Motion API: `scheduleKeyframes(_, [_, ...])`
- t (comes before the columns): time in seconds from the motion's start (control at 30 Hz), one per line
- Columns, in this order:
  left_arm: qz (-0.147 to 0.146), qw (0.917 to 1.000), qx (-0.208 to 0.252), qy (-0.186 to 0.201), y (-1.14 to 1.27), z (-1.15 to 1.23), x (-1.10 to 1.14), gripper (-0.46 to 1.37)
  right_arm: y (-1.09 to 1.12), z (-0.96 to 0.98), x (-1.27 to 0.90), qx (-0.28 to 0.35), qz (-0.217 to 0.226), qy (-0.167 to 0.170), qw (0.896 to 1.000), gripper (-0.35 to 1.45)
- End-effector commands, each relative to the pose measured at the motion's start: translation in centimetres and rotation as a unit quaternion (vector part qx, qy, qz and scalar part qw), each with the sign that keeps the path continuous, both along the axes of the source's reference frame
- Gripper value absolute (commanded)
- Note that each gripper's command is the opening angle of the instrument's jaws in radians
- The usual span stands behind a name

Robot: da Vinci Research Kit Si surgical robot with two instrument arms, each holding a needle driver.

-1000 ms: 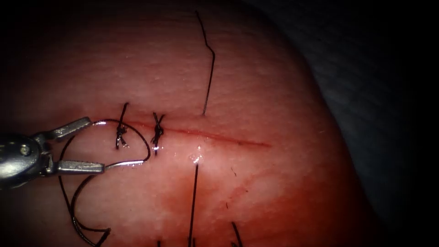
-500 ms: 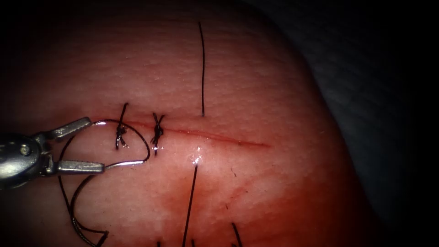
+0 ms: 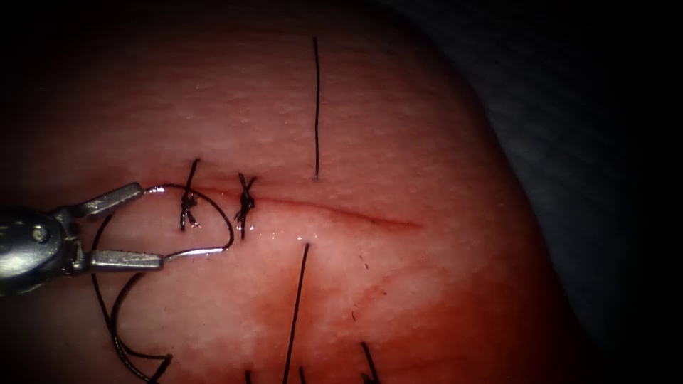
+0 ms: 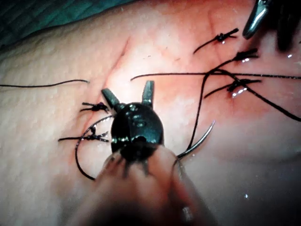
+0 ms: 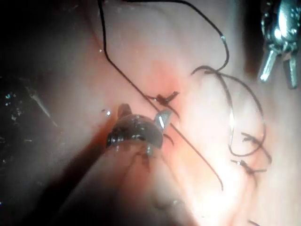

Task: Wound Closure
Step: Use the left hand to pull the suture through the wound until a short length is left atop of the wound

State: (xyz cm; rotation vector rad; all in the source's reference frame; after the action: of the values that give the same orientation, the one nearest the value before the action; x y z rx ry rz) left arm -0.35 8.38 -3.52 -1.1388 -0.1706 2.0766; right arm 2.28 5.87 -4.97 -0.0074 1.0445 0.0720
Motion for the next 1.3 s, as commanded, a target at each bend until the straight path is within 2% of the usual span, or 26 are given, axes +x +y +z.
scheduleKeyframes(0.03, [0.001, 1.0000, 0.000, -0.001, 0.00, 0.00, 0.00, 0.51, 0.05, 0.04, -0.03, 0.000, 0.006, 0.005, 1.000, 1.33])
scheduleKeyframes(0.1, [0.001, 1.0000, 0.000, -0.001, 0.00, 0.00, 0.00, 0.52, 0.19, 0.16, -0.11, -0.004, 0.018, 0.009, 1.000, 1.33])
scheduleKeyframes(0.17, [0.001, 1.0000, 0.000, -0.001, 0.00, 0.00, 0.00, 0.52, 0.38, 0.36, -0.20, -0.009, 0.032, 0.010, 0.999, 1.29])
scheduleKeyframes(0.27, [0.001, 1.0000, 0.000, -0.001, 0.00, 0.00, 0.00, 0.52, 0.56, 0.58, -0.24, -0.012, 0.039, 0.013, 0.999, 1.26])
scheduleKeyframes(0.43, [0.001, 1.0000, 0.000, -0.001, 0.00, 0.00, 0.01, 0.52, 0.83, 0.95, -0.23, -0.020, 0.050, 0.013, 0.998, 1.23])
scheduleKeyframes(0.6, [0.001, 1.0000, 0.000, -0.001, 0.00, 0.00, 0.01, 0.52, 1.03, 1.19, -0.15, -0.022, 0.057, 0.005, 0.998, 1.23])
scheduleKeyframes(0.77, [0.001, 1.0000, 0.000, -0.001, 0.00, 0.00, 0.01, 0.51, 1.13, 1.38, -0.03, -0.024, 0.061, 0.004, 0.998, 1.24])
scheduleKeyframes(1.03, [0.001, 1.0000, 0.000, -0.001, 0.00, 0.00, 0.01, 0.51, 1.14, 1.70, 0.22, -0.036, 0.071, 0.002, 0.997, 1.33])
scheduleKeyframes(1.3, [0.000, 1.0000, 0.003, -0.002, -0.01, -0.01, 0.03, 0.52, 1.16, 1.86, 0.41, -0.039, 0.073, 0.005, 0.997, 1.34])
